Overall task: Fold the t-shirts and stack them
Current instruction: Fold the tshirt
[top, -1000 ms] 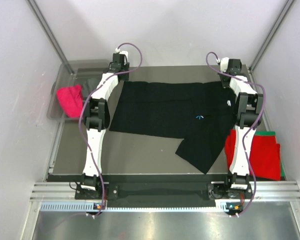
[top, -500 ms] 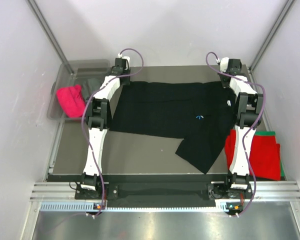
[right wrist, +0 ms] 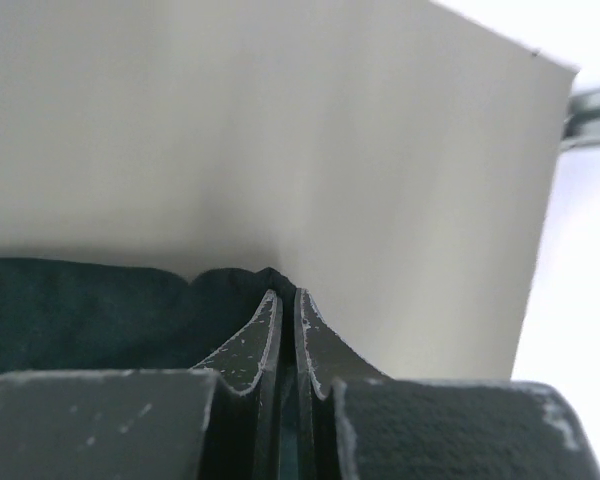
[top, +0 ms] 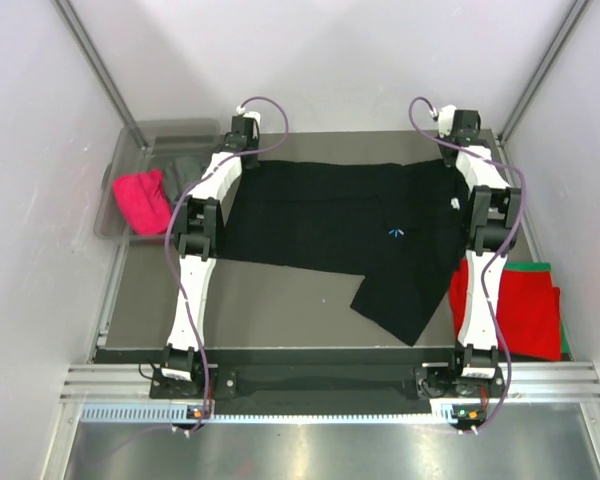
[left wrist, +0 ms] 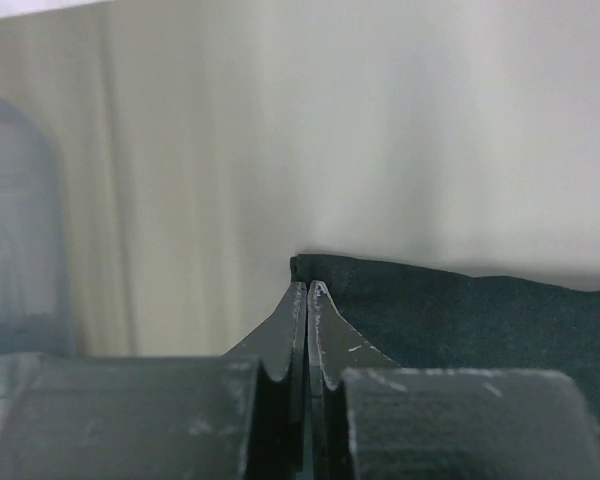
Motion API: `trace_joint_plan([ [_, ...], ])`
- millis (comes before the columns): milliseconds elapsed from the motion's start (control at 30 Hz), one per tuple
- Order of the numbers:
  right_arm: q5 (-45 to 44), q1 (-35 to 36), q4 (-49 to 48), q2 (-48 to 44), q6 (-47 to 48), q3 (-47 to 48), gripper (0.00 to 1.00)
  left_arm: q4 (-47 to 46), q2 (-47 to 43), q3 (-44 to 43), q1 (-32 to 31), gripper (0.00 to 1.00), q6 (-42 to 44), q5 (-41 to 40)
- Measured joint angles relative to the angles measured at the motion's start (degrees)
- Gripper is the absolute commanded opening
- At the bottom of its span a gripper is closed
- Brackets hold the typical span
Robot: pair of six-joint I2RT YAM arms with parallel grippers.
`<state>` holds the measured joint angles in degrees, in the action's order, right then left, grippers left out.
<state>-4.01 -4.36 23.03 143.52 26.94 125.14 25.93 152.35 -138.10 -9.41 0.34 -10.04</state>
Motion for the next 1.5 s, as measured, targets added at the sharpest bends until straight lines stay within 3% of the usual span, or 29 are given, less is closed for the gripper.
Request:
trace_joint_plan([
  [633,-5.16,3.87,-10.38,8.96,4.61,7.39,0.0,-3.78,6.23,-8.02,0.9,0.0,4.52,-8.79],
  [667,-5.22,3.87,-10.93,9.03,4.68,7.39,0.0,-4.04,6.43,-8.17,0.9,0.04,4.59,-9.03],
  [700,-5.31,3.87,-11.26,9.03,4.68,7.39,0.01,-4.31,6.51,-8.2,0.9,0.19,4.76,-9.2],
  [800,-5.97,3.87,-13.68,9.03,4.02,7.39,0.28,-4.94,6.54,-8.2,0.81,0.36,5.51,-10.36],
  [833,-6.34,3.87,-14.84,8.98,3.85,7.1,0.39,-5.22,6.51,-8.17,0.79,0.39,5.46,-10.75],
  [867,-6.71,3.87,-16.63,8.44,3.34,5.99,0.43,-5.84,6.23,-7.58,0.61,0.41,5.64,-11.23],
  [1033,-7.82,3.82,-19.76,0.55,2.03,-4.07,0.55,-8.9,-0.44,3.06,-0.55,0.52,7.48,-13.9],
  [1133,-7.93,3.82,-20.52,-8.81,2.05,-12.66,0.55,-11.23,-7.78,12.46,-2.16,0.54,8.76,-14.91],
  [1200,-6.91,3.82,-20.79,-16.46,2.91,-18.78,0.54,-12.33,-13.0,18.4,-3.28,0.54,9.05,-14.86],
  [1333,0.26,3.76,-15.19,-30.12,6.67,-28.02,0.4,-12.61,-27.32,32.61,-6.62,0.48,9.18,-11.5],
  [1500,12.46,3.82,-2.58,-41.81,16.63,-40.92,0.33,-8.13,-43.58,48.98,-10.36,0.4,8.57,3.89],
])
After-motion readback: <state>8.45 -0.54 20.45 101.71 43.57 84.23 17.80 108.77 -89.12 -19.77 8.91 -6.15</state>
